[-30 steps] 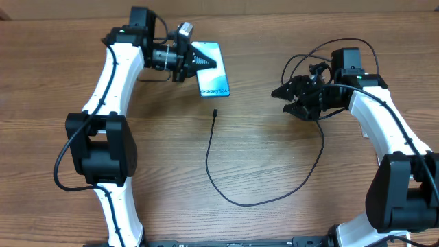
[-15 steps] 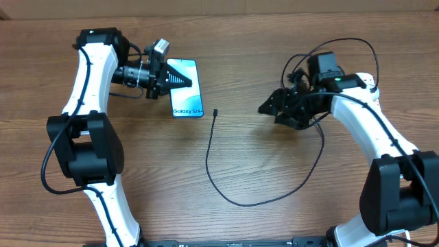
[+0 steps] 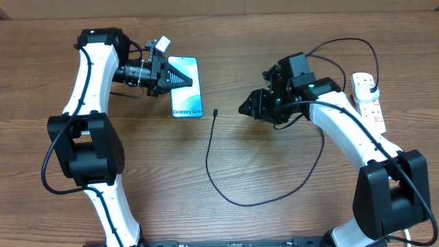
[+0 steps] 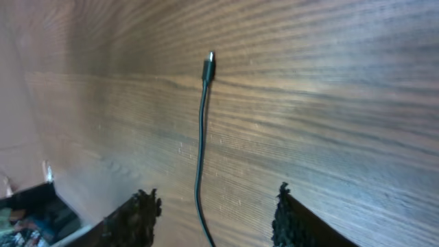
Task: Plug charger to phone and switch on socket
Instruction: 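Move the right gripper down toward the black cable's USB-C end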
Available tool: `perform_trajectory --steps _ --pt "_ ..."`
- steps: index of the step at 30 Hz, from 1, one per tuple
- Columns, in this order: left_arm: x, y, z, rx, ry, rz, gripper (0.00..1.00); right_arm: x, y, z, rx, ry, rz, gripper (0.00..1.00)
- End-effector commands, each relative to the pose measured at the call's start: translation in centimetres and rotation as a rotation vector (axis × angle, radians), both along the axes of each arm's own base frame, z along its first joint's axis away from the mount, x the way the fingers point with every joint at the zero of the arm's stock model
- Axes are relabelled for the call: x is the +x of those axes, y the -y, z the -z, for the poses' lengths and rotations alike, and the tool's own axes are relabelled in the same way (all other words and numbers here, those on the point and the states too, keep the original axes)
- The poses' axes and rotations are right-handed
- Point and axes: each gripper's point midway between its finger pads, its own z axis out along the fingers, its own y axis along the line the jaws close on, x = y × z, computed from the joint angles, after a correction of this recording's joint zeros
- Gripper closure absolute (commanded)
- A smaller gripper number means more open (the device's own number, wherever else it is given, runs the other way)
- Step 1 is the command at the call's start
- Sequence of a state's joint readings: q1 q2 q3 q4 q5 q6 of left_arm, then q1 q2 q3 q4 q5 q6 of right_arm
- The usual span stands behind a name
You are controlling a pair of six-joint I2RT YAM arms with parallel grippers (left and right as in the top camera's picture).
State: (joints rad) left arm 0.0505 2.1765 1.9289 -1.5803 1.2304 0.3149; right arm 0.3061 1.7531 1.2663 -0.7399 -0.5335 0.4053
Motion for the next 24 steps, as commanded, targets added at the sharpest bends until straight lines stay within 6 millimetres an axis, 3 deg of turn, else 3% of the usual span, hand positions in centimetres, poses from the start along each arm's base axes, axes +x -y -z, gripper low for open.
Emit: perform_trajectory --steps 1,9,17,24 --pt "0.1 -1.3 1.1 0.102 0.039 0.015 0.96 1.0 -0.9 -1.6 -0.022 0.072 0.05 0.46" --pt "0.5 -2.6 2.2 0.173 -0.049 -0.038 0.96 1.6 -3.4 -2.1 -0.028 0.132 0.079 0.47" --pt "2.3 -4.9 -0.1 0.021 -0.043 -0.156 0.96 2.5 -4.3 -2.7 0.015 0.14 0.128 0.49" --pt "3.3 -6.5 -1.3 -0.053 -0.046 -0.223 0.96 3.0 -4.7 -1.0 0.022 0.102 0.145 0.51"
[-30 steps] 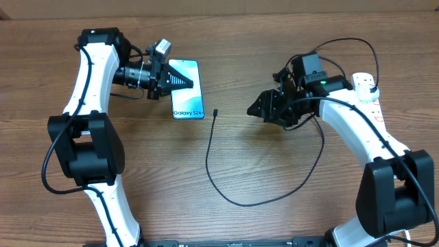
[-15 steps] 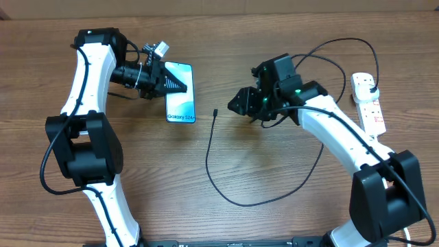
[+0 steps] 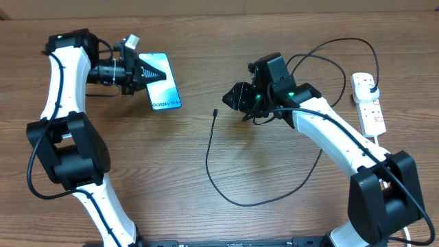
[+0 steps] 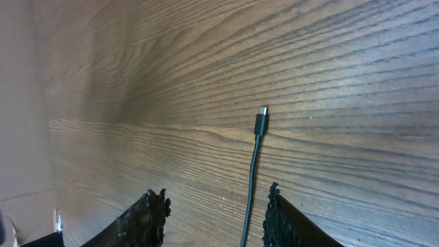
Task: Plug charger to phone and switch on socket
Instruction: 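Move the right gripper down toward the black cable's USB-C end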
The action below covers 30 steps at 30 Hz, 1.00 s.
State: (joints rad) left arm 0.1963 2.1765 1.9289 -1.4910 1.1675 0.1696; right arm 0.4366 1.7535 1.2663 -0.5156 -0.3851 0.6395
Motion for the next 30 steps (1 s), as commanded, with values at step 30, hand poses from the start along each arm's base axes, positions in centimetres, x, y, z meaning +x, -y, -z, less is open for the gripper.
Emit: perform_trajectory --steps 30 --pt "-0.5 -2.5 0.9 0.09 -0.051 -0.035 0.96 0.8 -2.8 5.6 -0.047 -0.065 0.07 0.68"
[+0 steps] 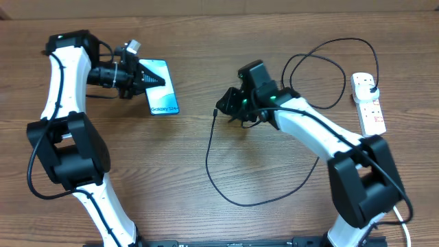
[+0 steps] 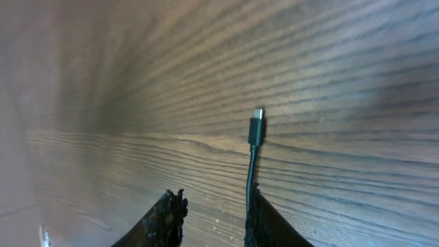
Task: Plug charger to phone and switch on socket
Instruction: 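Move the right gripper down toward the black cable's USB-C end, then grasp the USB-C plug with the right gripper and lift it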
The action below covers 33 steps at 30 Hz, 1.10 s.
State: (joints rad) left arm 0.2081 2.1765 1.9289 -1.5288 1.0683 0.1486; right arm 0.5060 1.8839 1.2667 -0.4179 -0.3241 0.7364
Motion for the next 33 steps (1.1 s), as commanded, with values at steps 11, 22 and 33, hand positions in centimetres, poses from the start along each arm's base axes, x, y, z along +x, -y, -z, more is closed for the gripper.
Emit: perform_trajectory --steps 11,22,33 --pt "0.2 -2.2 -0.4 0.016 0.009 -0.045 0.96 -0.2 -2.2 6.3 -0.001 -0.1 0.007 0.68" --pt "0.1 -2.2 -0.4 0.015 0.006 -0.045 0.96 -1.0 -3.1 7.5 -0.009 -0.115 -0.016 0.68" --pt "0.1 -2.2 -0.4 0.015 0.005 -0.045 0.96 -0.8 -1.7 8.4 -0.086 -0.109 0.031 0.68"
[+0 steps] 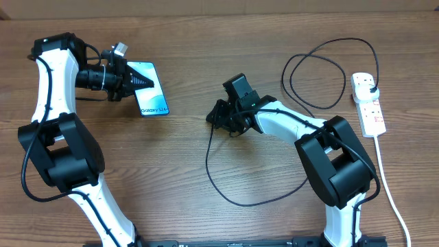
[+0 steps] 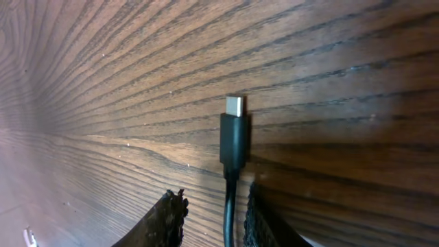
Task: Plug charger to phone and switch on socket
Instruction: 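Grasp the USB-C plug with the right gripper and lift it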
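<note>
The phone [image 1: 152, 100], its blue screen facing up, lies at the far left of the table. My left gripper [image 1: 130, 79] is shut on its upper end. The black charger cable [image 1: 208, 159] loops across the middle of the table to the white socket strip [image 1: 368, 103] at the right. Its USB-C plug [image 2: 234, 134] lies flat on the wood. My right gripper [image 2: 211, 206] is low over the cable just behind the plug, also seen from above [image 1: 215, 119]. Its fingers are narrowly open, one on each side of the cable, and the cable touches the right finger [image 2: 255, 213].
The cable makes a second loop [image 1: 315, 65] near the socket strip at the back right. A white lead [image 1: 392, 195] runs from the strip down the right edge. Both arms' bases stand at the front edge of the wooden table [image 1: 137, 178].
My right gripper has come down and forward, so the plug is close in front of its fingers, with the cable between them. My left gripper has moved the phone a little further left.
At first the phone lay at centre-left under my left gripper, and my right gripper hung wide open well to the right of the plug. The phone then stood further left at each moment. My right gripper was nearer the plug each time, its fingers narrowing around the cable.
</note>
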Available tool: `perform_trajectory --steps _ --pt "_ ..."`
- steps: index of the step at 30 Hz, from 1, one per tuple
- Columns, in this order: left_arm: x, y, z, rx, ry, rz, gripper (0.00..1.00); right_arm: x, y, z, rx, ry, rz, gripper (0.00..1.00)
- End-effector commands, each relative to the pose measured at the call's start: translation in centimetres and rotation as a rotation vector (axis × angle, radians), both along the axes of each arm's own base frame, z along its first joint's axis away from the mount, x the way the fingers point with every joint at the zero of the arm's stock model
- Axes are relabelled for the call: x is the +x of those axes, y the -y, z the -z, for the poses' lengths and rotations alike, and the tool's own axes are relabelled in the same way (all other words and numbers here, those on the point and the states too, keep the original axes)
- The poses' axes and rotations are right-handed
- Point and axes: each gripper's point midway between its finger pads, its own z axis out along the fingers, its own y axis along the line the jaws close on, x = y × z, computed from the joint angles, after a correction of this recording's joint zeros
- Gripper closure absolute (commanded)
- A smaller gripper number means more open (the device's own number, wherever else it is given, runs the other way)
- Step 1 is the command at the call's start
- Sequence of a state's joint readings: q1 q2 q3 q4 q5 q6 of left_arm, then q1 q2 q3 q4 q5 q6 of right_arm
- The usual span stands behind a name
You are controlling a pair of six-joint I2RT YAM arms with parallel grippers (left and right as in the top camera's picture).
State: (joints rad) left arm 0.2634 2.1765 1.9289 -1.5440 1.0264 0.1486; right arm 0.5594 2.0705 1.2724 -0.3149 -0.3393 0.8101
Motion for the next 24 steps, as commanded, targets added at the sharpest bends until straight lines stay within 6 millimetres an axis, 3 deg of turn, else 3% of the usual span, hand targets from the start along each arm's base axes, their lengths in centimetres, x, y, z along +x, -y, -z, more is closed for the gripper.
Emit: perform_trajectory --steps 1,11,17,19,22,24 --pt "0.3 0.3 -0.9 -0.021 0.029 0.002 0.96 0.1 0.9 1.6 -0.08 0.004 0.029 0.68" --pt "0.1 0.4 -1.0 -0.023 0.022 0.003 0.96 -0.3 1.3 4.4 -0.137 -0.016 0.034 0.72" --pt "0.0 0.4 -1.0 -0.025 0.015 0.003 0.96 0.0 2.1 4.9 -0.181 -0.006 0.054 0.73" --pt "0.0 0.4 -1.0 -0.025 0.013 0.003 0.96 0.0 2.1 4.9 -0.181 -0.005 0.054 0.78" --pt "0.0 0.4 -1.0 -0.025 0.012 0.003 0.96 0.0 2.1 4.9 -0.181 -0.005 0.053 0.96" --pt "0.0 0.4 -1.0 -0.025 0.012 0.003 0.96 -0.1 2.1 4.9 -0.182 -0.003 0.04 0.96"
